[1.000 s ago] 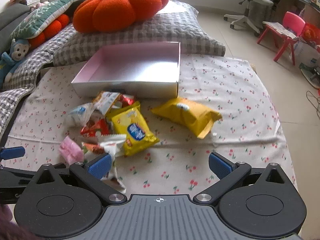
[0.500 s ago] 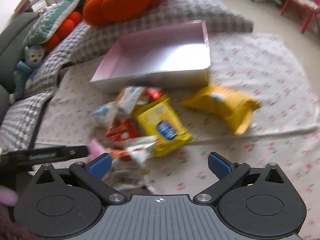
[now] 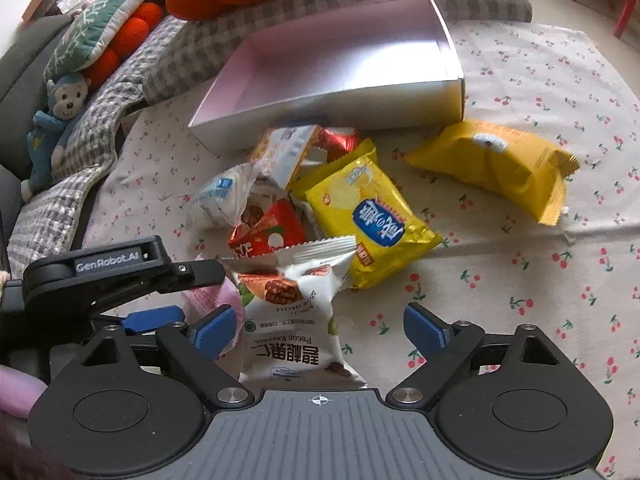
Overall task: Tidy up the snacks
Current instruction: 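Grasp the pink wafer bar with the left gripper while the right gripper grasps the white pecan bag, then carry the pink bar into the box and open the left gripper while the right drops the pecan bag in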
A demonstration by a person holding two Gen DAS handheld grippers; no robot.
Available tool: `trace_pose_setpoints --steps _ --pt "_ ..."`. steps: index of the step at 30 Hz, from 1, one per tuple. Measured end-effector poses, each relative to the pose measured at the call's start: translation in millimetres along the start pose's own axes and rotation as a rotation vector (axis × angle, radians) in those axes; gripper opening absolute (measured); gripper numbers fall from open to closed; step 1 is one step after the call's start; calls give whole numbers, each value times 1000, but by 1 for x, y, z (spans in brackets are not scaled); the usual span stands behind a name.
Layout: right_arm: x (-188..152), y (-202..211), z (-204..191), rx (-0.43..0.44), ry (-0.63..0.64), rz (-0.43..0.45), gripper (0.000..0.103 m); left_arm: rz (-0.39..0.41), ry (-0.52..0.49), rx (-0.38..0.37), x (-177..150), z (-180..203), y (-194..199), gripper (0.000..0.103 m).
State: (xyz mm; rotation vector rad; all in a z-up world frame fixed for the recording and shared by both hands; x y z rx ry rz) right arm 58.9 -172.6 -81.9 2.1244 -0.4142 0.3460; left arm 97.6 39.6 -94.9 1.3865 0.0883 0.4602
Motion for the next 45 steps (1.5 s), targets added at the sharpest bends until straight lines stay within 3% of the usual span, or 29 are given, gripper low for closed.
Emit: trace_pose_setpoints --steps 4,8,16,27,29,31,34,38,45 --pt "-4 -8 1 20 -31 -12 79 17 8 18 0 -3 0 55" --pt "-6 -14 3 27 -41 -27 58 28 -1 21 0 -5 0 46" --pt "-5 -12 8 24 -43 -11 53 80 -86 39 3 -4 7 29" --pt "-7 4 19 15 -62 4 51 138 -200 86 8 -7 14 28" --pt "-7 6 22 13 -68 8 51 143 -201 79 8 -7 16 32" --pt "-6 8 23 12 -73 13 51 150 -210 82 7 -6 17 49" --pt "-6 12 24 11 -73 21 51 168 -246 118 5 -2 17 63" --pt "-6 15 25 10 -73 27 51 166 -280 177 2 0 9 57" --pt "-7 16 28 1 -81 24 51 121 -265 175 -1 -3 1 37"
Point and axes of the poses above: each gripper's, at about its wrist camera, not at the fingertips, and y roughly against the way its jaws point, z to its right, x to its top, the point moved 5 cm from there along -y, roughly the way its jaws point, and after that the axes turned 13 degrees about x, right-handed, at the moved point
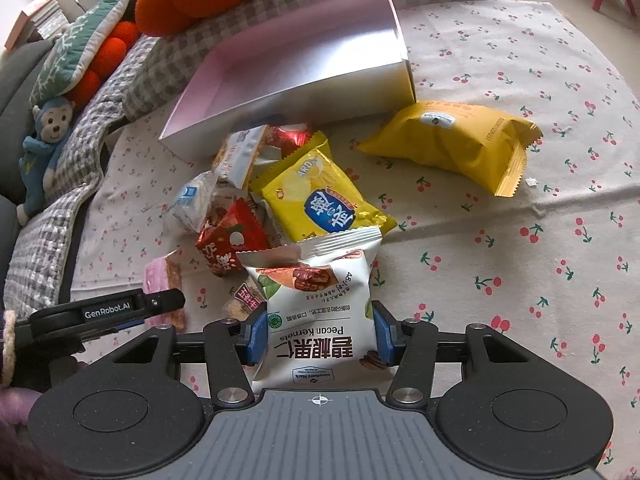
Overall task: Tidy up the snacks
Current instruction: 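Carry the pink bar into the box and open the left gripper while the right drops the pecan bag in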
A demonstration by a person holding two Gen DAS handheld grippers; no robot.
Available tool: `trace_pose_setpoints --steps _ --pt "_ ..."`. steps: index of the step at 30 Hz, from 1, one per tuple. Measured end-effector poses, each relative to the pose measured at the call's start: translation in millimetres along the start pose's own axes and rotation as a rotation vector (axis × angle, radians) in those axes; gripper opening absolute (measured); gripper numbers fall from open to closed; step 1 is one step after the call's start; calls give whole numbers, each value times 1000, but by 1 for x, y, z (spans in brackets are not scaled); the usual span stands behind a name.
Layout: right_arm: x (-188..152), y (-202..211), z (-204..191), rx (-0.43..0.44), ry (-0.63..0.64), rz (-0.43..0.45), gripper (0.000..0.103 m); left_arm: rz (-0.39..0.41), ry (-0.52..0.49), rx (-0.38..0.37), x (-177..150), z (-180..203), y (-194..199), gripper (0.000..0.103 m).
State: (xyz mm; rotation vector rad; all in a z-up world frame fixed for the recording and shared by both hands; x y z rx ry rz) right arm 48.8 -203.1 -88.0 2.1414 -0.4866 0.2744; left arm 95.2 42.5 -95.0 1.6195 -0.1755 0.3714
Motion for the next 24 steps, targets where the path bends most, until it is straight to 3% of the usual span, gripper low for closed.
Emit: trace_pose_setpoints --steps 1,4,24 --pt "0 0 0 -2 -2 0 51 4 2 1 0 -1 1 32" --pt "0 -1 0 -6 -1 1 51 12 22 -12 1 -3 4 30" --pt "6 10 1 6 -14 43 51 79 73 -86 10 -5 25 29"
Point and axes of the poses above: each gripper's, at about its wrist camera, not at the fingertips, and y roughly against the way its jaws point, z to its right, x to its top, the point moved 5 cm from there along -y, roughly the way its jaws point, and after that the axes turned 13 degrees about x, right-handed, at the moved point
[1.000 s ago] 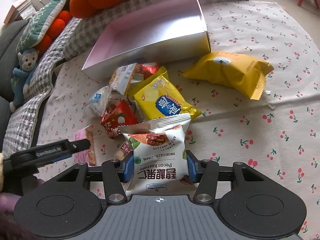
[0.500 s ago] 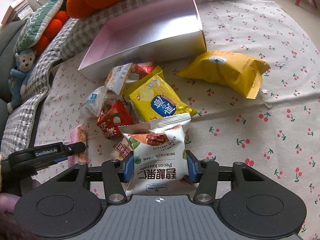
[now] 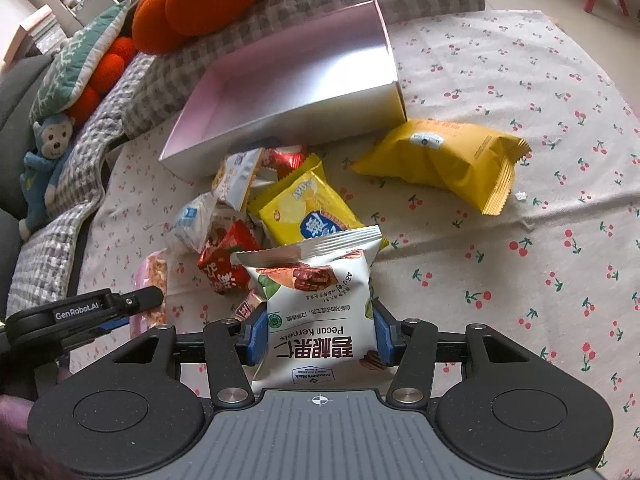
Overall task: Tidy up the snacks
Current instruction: 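Carry the pink bar into the box and open the left gripper while the right drops the pecan bag in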
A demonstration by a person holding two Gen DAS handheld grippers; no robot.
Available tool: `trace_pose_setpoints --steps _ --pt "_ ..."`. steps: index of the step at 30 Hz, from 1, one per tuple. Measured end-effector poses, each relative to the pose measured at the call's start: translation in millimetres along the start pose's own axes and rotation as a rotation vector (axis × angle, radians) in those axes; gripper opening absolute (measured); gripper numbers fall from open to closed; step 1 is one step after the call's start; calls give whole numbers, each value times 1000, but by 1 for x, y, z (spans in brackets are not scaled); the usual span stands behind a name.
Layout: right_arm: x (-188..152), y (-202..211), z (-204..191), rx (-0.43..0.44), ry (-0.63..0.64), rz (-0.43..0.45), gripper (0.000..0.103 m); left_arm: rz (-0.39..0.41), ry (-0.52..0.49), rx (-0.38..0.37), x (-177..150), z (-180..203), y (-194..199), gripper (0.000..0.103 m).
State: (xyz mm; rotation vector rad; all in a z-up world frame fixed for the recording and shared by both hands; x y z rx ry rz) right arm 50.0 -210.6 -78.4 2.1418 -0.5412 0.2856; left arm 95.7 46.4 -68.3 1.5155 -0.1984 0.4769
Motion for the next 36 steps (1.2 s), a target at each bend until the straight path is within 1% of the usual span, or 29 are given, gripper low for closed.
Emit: trace_pose_setpoints --steps 10,18,30,36 --pt "9 9 0 7 -12 37 51 34 11 -23 8 2 10 29" --pt "20 17 -3 19 -22 78 51 59 36 -58 17 6 21 29" --pt "49 32 -5 58 -71 189 51 117 102 -132 38 20 41 29" --pt "70 33 1 55 -86 249 51 171 94 -186 53 38 37 29"
Point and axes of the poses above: each gripper's, at about its wrist camera, not at the fingertips, and y roughly against the way its jaws point, z to its right, x to its top, the point moved 5 cm from there along -y, roughly the way its jaws point, and after that the axes turned 13 degrees about x, right-handed, at the moved point
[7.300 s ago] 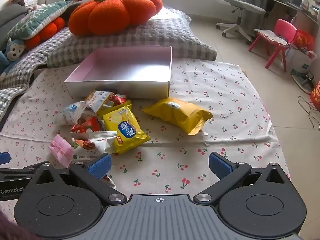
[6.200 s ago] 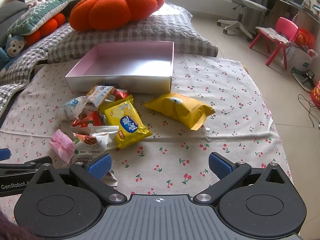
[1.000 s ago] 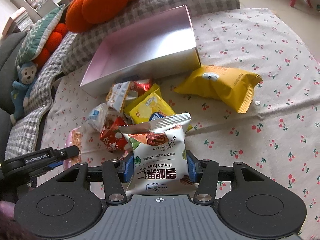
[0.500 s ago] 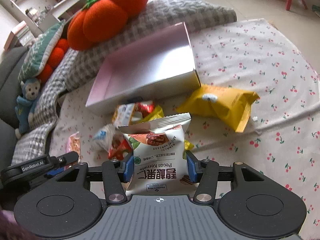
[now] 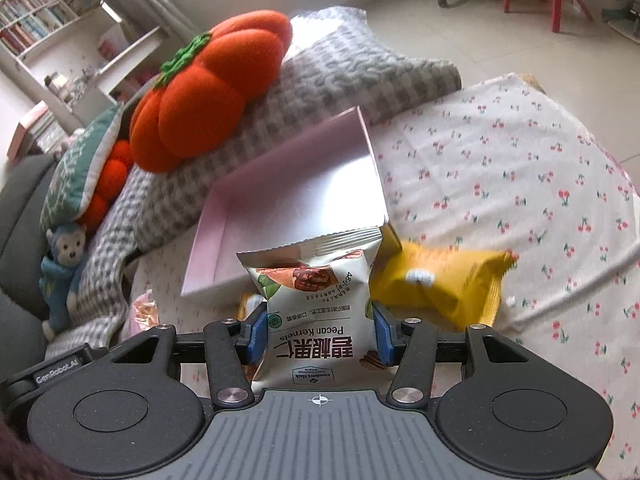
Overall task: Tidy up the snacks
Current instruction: 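Carry the pink bar into the box and open the left gripper while the right drops the pecan bag in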
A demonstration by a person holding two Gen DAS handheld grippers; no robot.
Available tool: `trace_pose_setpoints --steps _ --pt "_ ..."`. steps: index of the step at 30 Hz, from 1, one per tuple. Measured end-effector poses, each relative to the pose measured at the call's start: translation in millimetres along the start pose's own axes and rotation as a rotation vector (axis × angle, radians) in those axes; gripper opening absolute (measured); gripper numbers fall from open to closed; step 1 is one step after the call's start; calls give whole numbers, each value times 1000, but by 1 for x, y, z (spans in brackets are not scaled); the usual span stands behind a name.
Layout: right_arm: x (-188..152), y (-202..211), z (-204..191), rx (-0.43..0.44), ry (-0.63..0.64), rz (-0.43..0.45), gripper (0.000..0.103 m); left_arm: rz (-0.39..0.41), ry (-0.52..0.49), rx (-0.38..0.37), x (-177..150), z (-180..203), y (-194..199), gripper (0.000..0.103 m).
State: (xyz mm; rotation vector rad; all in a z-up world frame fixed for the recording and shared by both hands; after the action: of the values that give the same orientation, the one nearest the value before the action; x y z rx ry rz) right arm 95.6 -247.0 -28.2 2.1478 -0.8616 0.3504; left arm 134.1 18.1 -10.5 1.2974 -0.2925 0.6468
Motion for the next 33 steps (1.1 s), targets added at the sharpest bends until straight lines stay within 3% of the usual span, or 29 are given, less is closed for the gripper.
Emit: trace_pose_setpoints --steps 6,8,15,20,28,33 --pt "20 -18 11 21 -26 45 50 95 -121 17 21 28 -25 29" --pt "29 -22 13 36 -19 61 46 127 -178 20 28 35 -35 29" --pt "60 -51 23 93 10 67 41 159 -296 45 44 48 -76 29" --pt "61 -64 27 48 60 -20 46 154 -360 84 46 48 -95 29" --pt "47 -64 27 39 118 -168 50 109 -270 12 42 33 -105 29" --pt "30 -73 30 0 158 -246 48 106 -294 27 35 30 -107 29"
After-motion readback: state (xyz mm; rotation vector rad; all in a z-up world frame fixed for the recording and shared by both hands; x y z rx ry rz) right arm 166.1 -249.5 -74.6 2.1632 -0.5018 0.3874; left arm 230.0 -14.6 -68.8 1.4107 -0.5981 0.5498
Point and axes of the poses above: each gripper's, at about its wrist camera, not at the fingertips, and y roughly against the way its jaws point, z to its right, x to its top, the point moved 5 cm from there along -y, roughly the way its jaws point, and after that the axes turned 13 degrees about x, right-handed, at the moved point
